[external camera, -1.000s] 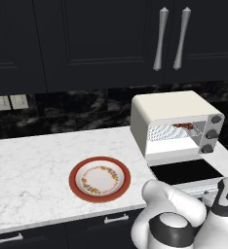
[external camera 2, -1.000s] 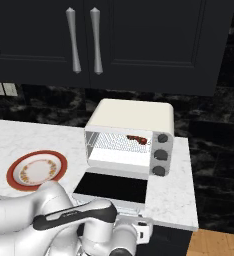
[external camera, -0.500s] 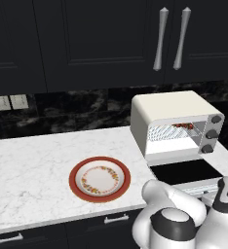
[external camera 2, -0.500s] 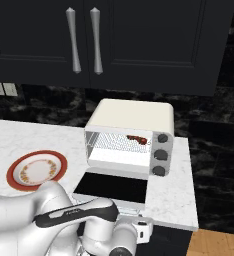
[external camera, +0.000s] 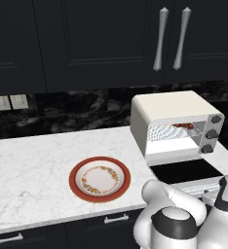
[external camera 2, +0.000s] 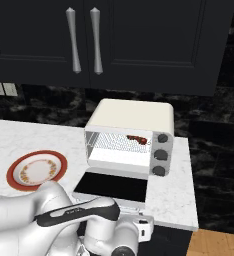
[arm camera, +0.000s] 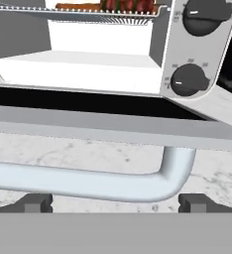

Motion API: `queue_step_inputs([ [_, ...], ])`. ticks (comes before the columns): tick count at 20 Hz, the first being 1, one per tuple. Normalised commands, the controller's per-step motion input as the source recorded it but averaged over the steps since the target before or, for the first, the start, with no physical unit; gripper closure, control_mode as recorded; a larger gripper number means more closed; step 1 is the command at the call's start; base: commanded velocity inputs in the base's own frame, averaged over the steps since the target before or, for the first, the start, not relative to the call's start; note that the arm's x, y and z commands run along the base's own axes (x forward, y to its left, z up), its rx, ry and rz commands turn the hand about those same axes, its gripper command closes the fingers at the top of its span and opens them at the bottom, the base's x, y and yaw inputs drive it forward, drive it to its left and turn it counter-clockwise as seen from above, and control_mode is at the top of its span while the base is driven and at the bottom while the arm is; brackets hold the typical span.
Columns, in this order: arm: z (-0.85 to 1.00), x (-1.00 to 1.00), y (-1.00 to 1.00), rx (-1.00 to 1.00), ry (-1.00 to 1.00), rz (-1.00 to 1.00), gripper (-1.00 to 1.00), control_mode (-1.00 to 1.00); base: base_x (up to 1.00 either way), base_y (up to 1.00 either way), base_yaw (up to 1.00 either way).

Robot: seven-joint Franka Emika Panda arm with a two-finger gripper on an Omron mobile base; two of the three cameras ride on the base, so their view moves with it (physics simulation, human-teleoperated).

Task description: Pick up the kebab skewer and baguette bread, and place them inside the toaster oven. Close the toaster oven door and start by setting the timer.

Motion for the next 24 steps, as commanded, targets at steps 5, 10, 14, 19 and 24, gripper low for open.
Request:
queue_step_inputs([
  [5, 0.40, 0.15, 0.00, 0.00, -0.05, 0.00, -1.00, -1.00, 0.00, 0.00, 0.00],
  [10, 0.39, 0.27, 0.00, 0.00, -0.06, 0.00, -1.00, -1.00, 0.00, 0.00, 0.00],
  [14, 0.37, 0.29, 0.00, 0.00, -0.06, -0.01, -1.00, -1.00, 0.00, 0.00, 0.00],
  [19, 0.37, 0.33, 0.00, 0.00, -0.05, -0.01, -1.00, -1.00, 0.00, 0.00, 0.00],
  [24, 0.38, 0.38, 0.00, 0.00, -0.05, 0.00, -1.00, -1.00, 0.00, 0.00, 0.00],
])
